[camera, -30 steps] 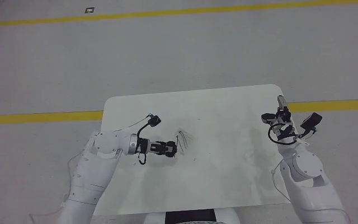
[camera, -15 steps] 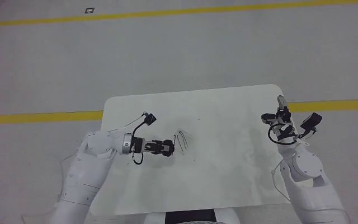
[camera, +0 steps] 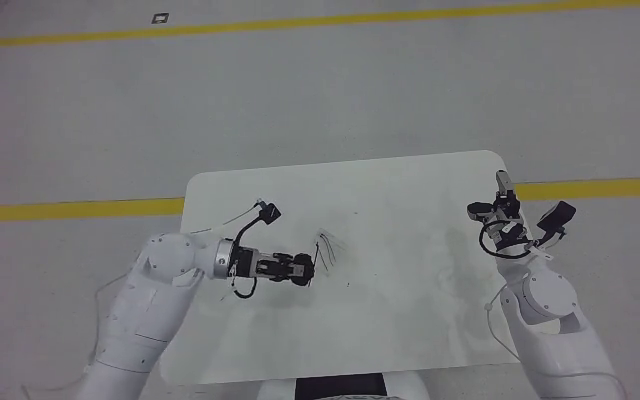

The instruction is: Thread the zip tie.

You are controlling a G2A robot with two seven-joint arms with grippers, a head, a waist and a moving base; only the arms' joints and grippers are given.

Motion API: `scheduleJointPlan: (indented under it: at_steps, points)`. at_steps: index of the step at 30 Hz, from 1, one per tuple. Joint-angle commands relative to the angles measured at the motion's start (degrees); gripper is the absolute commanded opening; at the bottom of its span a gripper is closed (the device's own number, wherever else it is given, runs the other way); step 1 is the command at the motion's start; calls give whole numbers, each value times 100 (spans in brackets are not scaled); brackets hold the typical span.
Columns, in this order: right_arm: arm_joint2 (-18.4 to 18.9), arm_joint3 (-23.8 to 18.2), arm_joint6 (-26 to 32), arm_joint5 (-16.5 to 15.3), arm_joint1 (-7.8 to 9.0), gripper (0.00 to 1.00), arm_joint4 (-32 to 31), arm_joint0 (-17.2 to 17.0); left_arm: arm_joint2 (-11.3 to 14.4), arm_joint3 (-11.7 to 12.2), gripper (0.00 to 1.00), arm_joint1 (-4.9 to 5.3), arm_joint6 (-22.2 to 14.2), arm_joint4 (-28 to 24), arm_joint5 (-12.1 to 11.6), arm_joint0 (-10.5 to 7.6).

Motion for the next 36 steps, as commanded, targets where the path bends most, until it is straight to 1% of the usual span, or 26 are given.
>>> scheduleJointPlan:
  at_steps: [1,4,5,7,8,14,17,18,19,36]
  points:
    - [0,0,0,0,0,100,0,0,-2,3,0,-1,0,3,0,-1]
    - [0,0,0,0,0,100,0,0,-2,3,0,-1,0,3,0,-1]
    - [0,0,0,0,0,100,0,0,13,-60,0,0,104,63,0,-4]
    - [0,0,0,0,0,100,0,0,46,-21,0,27,130,351,18,13]
    - [0,0,0,0,0,100,0,0,39,-52,0,36,157,254,0,20]
    - [0,0,0,0,0,100,0,0,-113,-192,0,90,0,-248,0,87]
    - [0,0,0,0,0,100,0,0,-53,-379,0,113,0,-598,0,111]
    - [0,0,0,0,0,100,0,0,20,-469,0,124,0,-748,0,110]
    - [0,0,0,0,0,100,0,0,153,-546,0,139,0,-824,0,116]
    - [0,0,0,0,0,100,0,0,153,-546,0,139,0,-824,0,116]
